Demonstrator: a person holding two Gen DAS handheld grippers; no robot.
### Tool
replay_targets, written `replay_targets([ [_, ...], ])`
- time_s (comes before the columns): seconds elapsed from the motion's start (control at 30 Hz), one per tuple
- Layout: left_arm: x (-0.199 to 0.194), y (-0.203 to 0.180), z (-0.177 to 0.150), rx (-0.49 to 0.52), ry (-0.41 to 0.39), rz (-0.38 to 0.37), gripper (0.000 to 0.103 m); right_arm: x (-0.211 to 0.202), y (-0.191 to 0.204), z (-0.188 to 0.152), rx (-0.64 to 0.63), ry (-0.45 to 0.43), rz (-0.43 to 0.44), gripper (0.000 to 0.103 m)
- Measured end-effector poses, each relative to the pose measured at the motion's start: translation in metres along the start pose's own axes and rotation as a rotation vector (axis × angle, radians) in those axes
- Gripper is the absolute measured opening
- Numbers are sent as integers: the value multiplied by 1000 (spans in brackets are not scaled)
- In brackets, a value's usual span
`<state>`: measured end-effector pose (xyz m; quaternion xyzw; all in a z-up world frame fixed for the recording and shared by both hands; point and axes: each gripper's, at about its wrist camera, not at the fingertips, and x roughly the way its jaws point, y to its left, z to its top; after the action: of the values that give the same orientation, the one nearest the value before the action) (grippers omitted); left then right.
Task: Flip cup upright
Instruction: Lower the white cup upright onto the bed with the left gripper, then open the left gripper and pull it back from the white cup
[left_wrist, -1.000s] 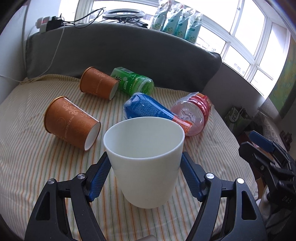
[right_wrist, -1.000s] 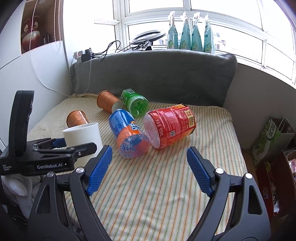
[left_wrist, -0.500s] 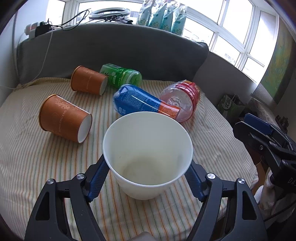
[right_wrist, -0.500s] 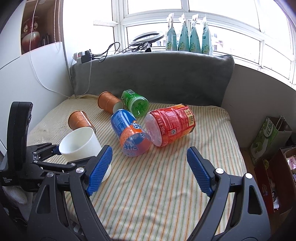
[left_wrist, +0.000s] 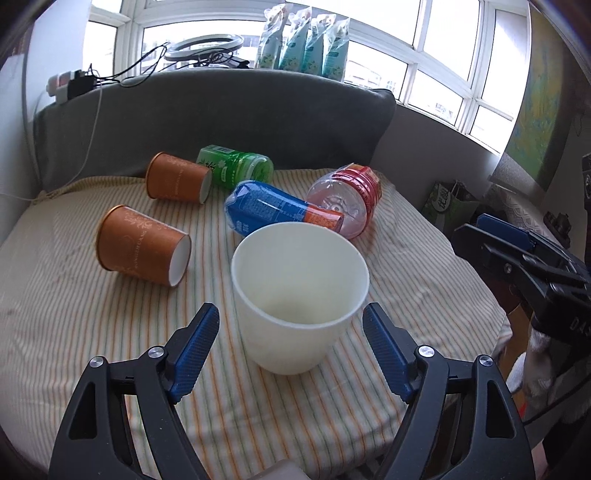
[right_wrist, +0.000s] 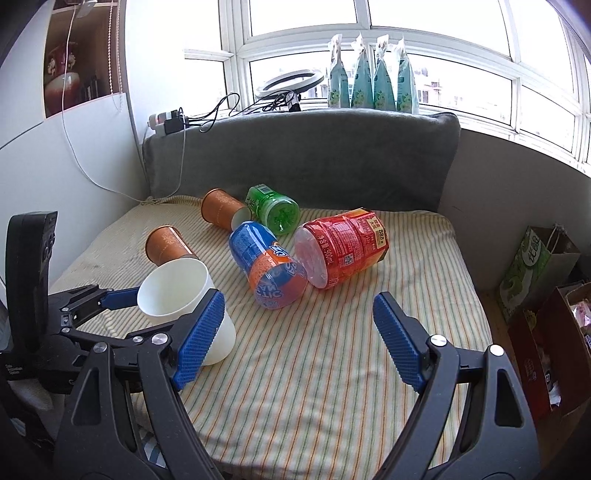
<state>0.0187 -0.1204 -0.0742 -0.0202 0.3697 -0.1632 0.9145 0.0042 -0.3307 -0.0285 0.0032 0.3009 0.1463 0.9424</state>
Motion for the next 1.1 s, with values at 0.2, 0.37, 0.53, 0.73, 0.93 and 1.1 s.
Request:
replay_targets([
  [0.2, -36, 4, -10, 38, -74, 28, 80, -9, 5, -2, 14, -16, -8, 85],
  [0.37, -75, 11, -14, 47, -201, 75, 80, -20, 16, -7, 15, -55, -40, 90],
  [0.53, -104, 25, -18, 11, -319, 116, 80, -33, 31, -13, 27, -113, -88, 93],
  [0.73, -132, 36, -23, -2, -461, 217, 84, -45, 42, -16, 59, -191, -173, 103],
  [0.93, -146, 52, -18, -39, -520, 261, 86, -57, 52, -14, 53, -253, -214, 103],
  [1.1, -149, 59, -17, -59, -530, 274, 86, -64, 55, -9, 65, -296, -228, 103],
])
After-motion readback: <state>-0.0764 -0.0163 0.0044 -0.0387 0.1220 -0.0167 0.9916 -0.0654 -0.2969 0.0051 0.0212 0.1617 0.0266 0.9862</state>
